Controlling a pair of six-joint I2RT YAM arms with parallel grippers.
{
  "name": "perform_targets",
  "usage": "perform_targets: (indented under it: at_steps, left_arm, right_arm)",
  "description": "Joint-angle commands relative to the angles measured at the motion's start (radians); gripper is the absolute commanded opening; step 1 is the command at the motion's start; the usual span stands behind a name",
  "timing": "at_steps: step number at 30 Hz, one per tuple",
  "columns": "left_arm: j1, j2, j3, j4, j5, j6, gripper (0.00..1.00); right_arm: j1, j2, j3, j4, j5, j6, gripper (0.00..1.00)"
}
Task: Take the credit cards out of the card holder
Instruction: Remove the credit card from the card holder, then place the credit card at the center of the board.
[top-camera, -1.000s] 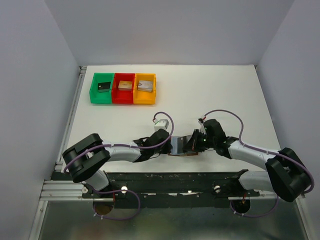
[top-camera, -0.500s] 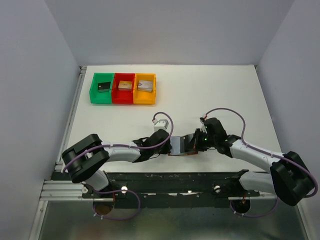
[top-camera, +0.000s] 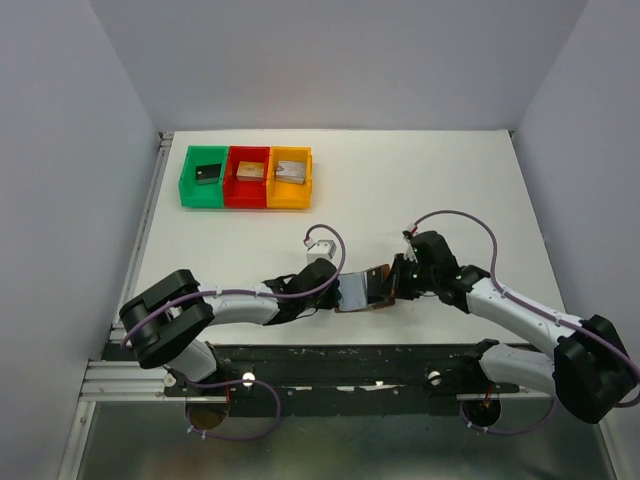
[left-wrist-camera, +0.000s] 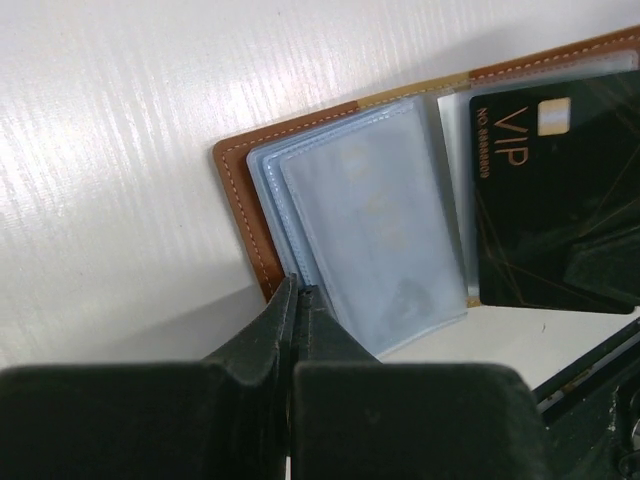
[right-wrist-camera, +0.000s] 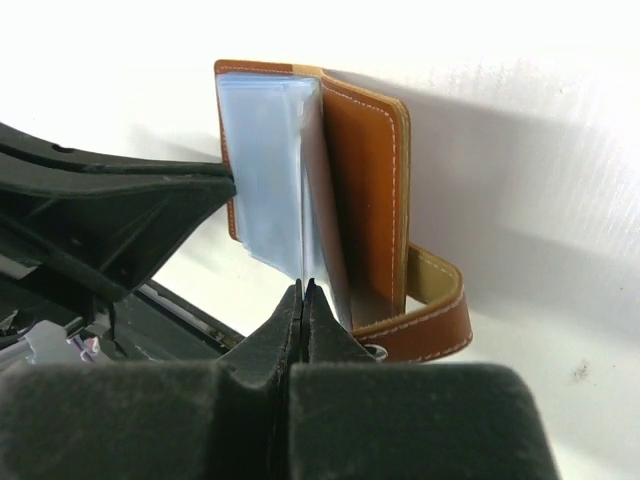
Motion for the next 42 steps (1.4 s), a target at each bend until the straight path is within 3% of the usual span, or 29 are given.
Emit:
perform_targets:
  at_steps: [1, 5, 9, 14, 18, 22, 26, 31, 34, 39, 42]
  left_arm:
    - [0.003, -0.011, 0.030, -0.184, 0.003, 0.064, 0.00]
    - [0.003, -0.040, 0.059, -0.192, 0.004, 0.080, 0.00]
    - [0.003, -0.070, 0.081, -0.230, 0.004, 0.096, 0.11]
    - [0.001, -0.125, 0.124, -0.253, 0.004, 0.127, 0.45]
    - [0.003, -0.181, 0.173, -0.271, 0.022, 0.156, 0.65]
    - [0.003, -0.301, 0.205, -0.331, 0.013, 0.172, 0.68]
    - [0.021, -0.546, 0.121, -0.302, 0.033, 0.224, 0.68]
    - [0.145, -0.948, -0.052, -0.204, 0.326, 0.285, 0.71]
    - [0.229, -1.082, -0.071, -0.201, 0.517, 0.322, 0.75]
    - [0.243, -1.059, -0.018, -0.198, 0.757, 0.340, 0.76]
    - [0.243, -0.996, 0.006, -0.160, 0.849, 0.336, 0.75]
  right_arm:
    - [-0.006, -0.031, 0.073, -0.111, 0.028, -0.050, 0.00]
    - [-0.006, -0.055, 0.104, -0.159, 0.028, -0.065, 0.01]
    - [-0.006, -0.085, 0.121, -0.187, 0.012, -0.082, 0.01]
    - [-0.006, -0.128, 0.157, -0.220, -0.009, -0.105, 0.00]
    - [-0.006, -0.163, 0.205, -0.246, -0.047, -0.152, 0.00]
    - [-0.006, -0.189, 0.262, -0.256, -0.219, -0.258, 0.00]
    - [-0.006, -0.240, 0.292, -0.257, -0.409, -0.332, 0.00]
    - [-0.004, -0.235, 0.377, -0.346, -0.645, -0.421, 0.00]
    - [-0.001, -0.212, 0.417, -0.409, -0.770, -0.482, 0.00]
    - [0.040, -0.165, 0.473, -0.478, -0.792, -0.530, 0.00]
    - [0.094, -0.123, 0.533, -0.547, -0.721, -0.576, 0.00]
